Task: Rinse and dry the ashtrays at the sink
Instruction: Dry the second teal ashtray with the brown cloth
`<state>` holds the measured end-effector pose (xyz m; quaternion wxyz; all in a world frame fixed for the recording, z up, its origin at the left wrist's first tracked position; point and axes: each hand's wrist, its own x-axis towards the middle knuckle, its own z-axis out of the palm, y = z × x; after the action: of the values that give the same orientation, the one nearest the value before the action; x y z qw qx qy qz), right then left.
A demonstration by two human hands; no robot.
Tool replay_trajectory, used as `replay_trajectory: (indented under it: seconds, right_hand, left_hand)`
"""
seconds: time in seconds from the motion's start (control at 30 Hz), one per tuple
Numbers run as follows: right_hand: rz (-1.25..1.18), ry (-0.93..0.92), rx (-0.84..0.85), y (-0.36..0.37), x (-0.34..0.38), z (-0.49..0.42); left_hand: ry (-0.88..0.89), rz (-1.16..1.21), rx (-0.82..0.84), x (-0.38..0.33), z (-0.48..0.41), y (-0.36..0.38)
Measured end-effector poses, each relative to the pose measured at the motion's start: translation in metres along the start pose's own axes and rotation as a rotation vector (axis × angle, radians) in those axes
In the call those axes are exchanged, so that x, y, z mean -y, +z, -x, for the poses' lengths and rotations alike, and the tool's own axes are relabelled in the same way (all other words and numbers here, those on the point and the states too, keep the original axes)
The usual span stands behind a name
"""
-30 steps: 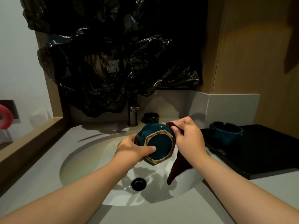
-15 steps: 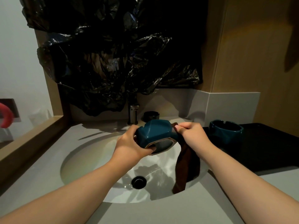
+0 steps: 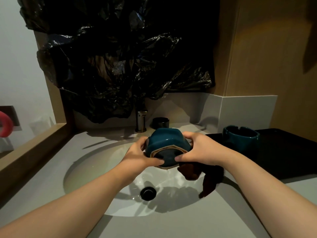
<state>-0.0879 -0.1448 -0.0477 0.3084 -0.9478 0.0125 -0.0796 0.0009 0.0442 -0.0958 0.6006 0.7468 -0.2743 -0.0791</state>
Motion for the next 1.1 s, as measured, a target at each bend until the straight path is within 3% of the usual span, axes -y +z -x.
replay_trajectory:
  seconds: [0.1,0.3,0.4,0.47,0.57,0.7,0.77,0.93,1.1]
  right_hand:
    - [0.11,-0.032,-0.078,-0.001,0.002,0.002]
    - [0.594,-0.136,-0.192,0.001,0.015,0.009]
    - [0.675,-0.187,-0.207,0.007,0.014,0.006]
    - [0.613,-0.167,-0.176,0.006,0.014,0.004]
    - [0.169,-0.027,-0.161,-0.014,0.014,0.007]
    - [-0.155,-0.037,-0.62,-0.02,0.01,0.007]
    - [-0.148,-0.075,-0.707,-0.002,0.013,0.002]
    - [0.21,-0.217,-0.53,0.034,0.019,-0.003]
    - [0.33,-0.524,-0.474,0.047,0.023,-0.001]
  left_hand:
    - [0.059,-0.207,-0.002,-0.005,0.003,0.003]
    - [0.264,-0.596,-0.063,-0.016,0.016,0.011]
    - [0.313,-0.712,-0.069,-0.02,0.016,0.013]
    - [0.273,-0.708,-0.107,-0.02,0.015,0.013]
    - [0.182,-0.639,-0.178,-0.016,0.012,0.01]
    - [0.182,-0.699,-0.138,-0.015,0.014,0.01]
    - [0.193,-0.729,-0.107,-0.017,0.014,0.013]
    - [0.164,-0.705,-0.139,-0.016,0.013,0.012]
    - [0.08,-0.713,-0.199,-0.016,0.009,0.009]
